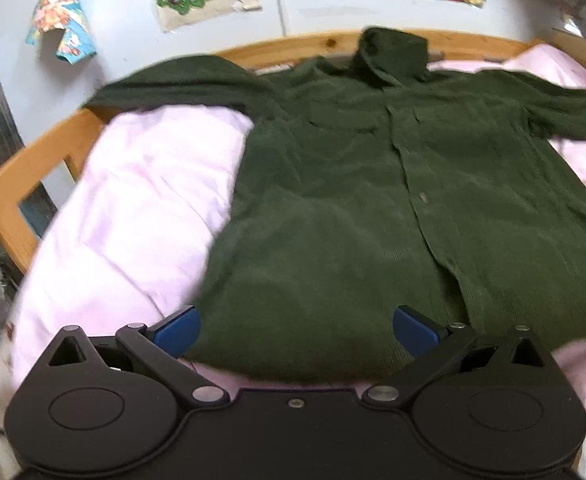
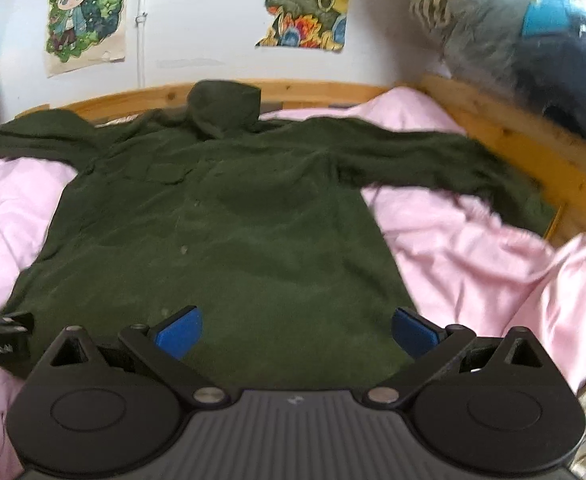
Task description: Fold large clothes
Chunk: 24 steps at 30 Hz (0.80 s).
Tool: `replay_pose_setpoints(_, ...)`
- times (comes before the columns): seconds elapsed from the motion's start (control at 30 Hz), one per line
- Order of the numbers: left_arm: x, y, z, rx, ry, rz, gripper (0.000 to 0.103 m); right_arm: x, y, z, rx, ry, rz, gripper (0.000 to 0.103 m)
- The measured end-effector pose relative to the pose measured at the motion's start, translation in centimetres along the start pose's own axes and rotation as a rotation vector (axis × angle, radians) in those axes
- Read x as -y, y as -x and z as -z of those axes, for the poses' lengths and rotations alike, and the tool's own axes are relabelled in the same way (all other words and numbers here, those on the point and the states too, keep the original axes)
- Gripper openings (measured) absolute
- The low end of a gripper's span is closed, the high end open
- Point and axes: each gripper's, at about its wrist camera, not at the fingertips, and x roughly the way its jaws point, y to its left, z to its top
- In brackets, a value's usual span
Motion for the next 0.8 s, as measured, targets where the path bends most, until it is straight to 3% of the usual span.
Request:
replay_pose_setpoints(0.23, -1.0, 2.1, -5.4, 0.029, 0.004, -0.026, 0.102, 2.8, 2.3, -3.0, 0.06, -0.12, -0.109, 0.103)
replay_pose_setpoints(0.53, -1.5, 7.2, -10.4, 0.043, 0.002, 0.014, 0.102, 6.4, 7.7, -5.2, 0.196, -0.159, -0.108, 0.103)
replay_pose_setpoints(0.8, -0.2, 11.6, -13.1, 0.034, -0.073, 0.066, 0.102, 7.0, 11.2, -6.4, 0.231, -0.159, -0.139, 0.103)
